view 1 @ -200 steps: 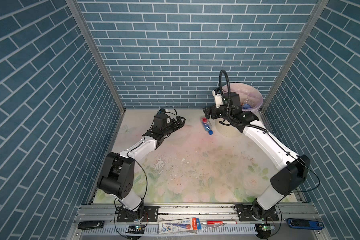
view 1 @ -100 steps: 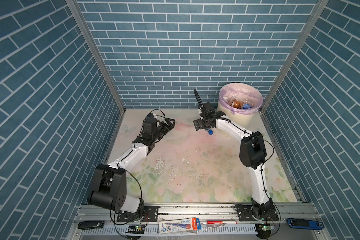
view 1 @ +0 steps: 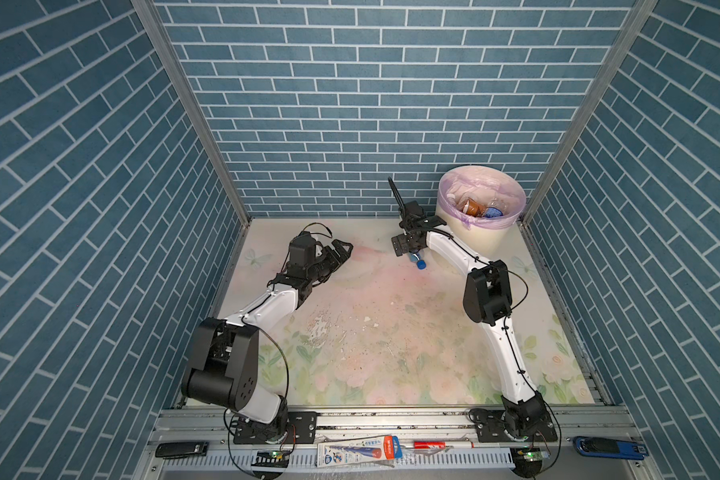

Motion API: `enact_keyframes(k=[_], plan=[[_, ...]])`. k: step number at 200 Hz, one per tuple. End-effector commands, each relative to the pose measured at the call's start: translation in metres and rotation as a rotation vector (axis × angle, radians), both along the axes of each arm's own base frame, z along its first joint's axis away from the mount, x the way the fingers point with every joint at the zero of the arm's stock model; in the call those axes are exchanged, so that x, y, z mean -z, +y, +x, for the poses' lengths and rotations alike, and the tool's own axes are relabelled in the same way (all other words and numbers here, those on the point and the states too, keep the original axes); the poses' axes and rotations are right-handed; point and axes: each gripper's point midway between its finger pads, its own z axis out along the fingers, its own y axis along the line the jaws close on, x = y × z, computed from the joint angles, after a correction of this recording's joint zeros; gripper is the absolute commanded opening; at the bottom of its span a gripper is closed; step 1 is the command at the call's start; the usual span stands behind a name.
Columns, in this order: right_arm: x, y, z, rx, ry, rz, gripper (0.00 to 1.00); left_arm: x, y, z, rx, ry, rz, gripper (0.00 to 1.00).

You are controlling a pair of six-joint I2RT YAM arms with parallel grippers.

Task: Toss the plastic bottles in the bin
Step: 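Move the right gripper down to the Fiji bottle while the left withdraws, then lower the left gripper onto the Fiji bottle and close on it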

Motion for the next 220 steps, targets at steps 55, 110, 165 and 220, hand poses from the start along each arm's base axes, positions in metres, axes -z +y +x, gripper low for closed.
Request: enact_keyframes(k=[55, 110, 165, 220], plan=[[0.007, 0.03, -0.015, -0.065, 0.061, 0.065, 0.99, 0.009, 0.006, 0.007, -0.002, 0.011, -0.005, 0.99], [-0.032, 0.076, -0.07, -0.21, 0.057, 0.172, 0.99, 0.008, 0.038, 0.014, -0.066, 0.029, -0.016, 0.99], [-0.096, 0.06, -0.101, -0.213, -0.003, 0.242, 0.99, 0.011, 0.054, 0.018, -0.086, 0.052, 0.002, 0.99], [-0.143, 0.021, -0.117, -0.181, -0.099, 0.188, 0.99, 0.025, 0.007, 0.02, 0.061, 0.116, 0.025, 0.99]])
